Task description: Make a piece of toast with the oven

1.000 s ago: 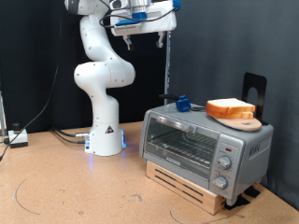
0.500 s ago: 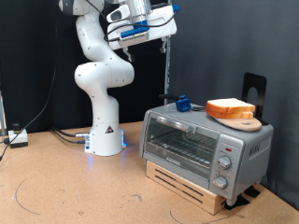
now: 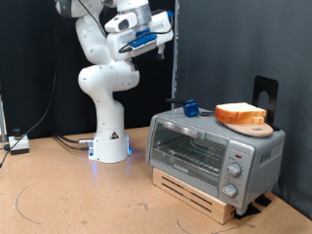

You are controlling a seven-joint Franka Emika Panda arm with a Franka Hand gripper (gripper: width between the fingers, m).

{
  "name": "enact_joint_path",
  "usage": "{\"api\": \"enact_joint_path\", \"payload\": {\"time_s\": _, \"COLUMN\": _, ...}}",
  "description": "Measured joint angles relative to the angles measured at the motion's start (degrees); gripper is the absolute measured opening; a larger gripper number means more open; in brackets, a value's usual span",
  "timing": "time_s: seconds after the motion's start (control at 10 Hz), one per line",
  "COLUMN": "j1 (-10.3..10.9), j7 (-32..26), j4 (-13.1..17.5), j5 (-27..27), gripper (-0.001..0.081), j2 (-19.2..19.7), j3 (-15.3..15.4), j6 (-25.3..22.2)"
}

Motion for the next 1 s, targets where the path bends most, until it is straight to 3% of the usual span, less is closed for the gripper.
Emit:
{"api": "enact_joint_path", "payload": {"time_s": 0.2, "j1": 0.2, "j7": -1.4, "j4": -1.0, "j5": -0.1, "gripper": 0.0807, "j2": 2.3, "j3": 0.0, "j6": 3.1}}
{"api": "enact_joint_path", "payload": {"time_s": 0.6, "j1": 0.2, "j7": -0.8, "j4": -2.4, "j5": 2.7, "gripper": 0.0807, "j2": 2.4, "j3": -0.6, "j6": 3.4}}
{"api": "enact_joint_path", "payload": {"time_s": 1.0, "j1": 0.2, "j7": -0.7, "j4": -5.2, "j5": 3.1, "gripper": 0.0807, "j2": 4.2, "j3": -0.2, "j6": 8.8}}
